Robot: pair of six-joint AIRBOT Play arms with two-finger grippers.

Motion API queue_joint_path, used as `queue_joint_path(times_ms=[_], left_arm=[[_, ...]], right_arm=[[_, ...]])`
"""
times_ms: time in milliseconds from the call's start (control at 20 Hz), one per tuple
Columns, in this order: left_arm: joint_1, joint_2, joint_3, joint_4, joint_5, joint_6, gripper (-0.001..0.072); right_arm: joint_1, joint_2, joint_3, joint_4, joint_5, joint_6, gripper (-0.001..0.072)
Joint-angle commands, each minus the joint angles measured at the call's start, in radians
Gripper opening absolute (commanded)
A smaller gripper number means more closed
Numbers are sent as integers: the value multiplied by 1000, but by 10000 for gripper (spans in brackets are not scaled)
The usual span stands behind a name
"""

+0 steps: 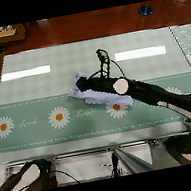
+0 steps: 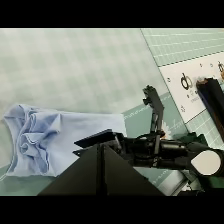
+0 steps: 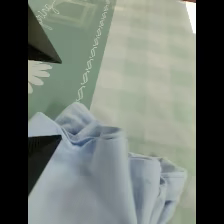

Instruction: Fold the shirts.

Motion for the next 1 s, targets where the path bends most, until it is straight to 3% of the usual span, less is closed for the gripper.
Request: queue_joint_path(times_ms=[0,100,250,300,400,450,550,600,850,950], left_arm=[[-7,3,0,90,0,2,26],[-7,3,0,158,0,2,27],[-7,2,0,241,0,2,30],[-7,2,0,263,0,2,33],[-7,2,0,290,0,2,142],[-7,2,0,299,0,2,209],[-7,2,0,316,-7,2,212],[-7,2,0,330,-19,2,213],[-7,2,0,360,-34,2,213],[-7,2,0,360,-34,1,212]], right_arm=[[-103,113,1,-96,81,-10,510],[-261,241,1,-237,286,-9,510],[-535,396,1,-518,711,16,503],[-622,422,1,-618,863,10,452],[-756,427,-9,-741,1071,-80,426],[-811,423,-33,-742,1104,-121,434],[-911,397,-120,-639,1108,-135,561],[-943,378,-170,-560,1105,-144,579],[-950,256,-368,-148,939,-248,588],[-899,204,-379,-78,872,-262,588]])
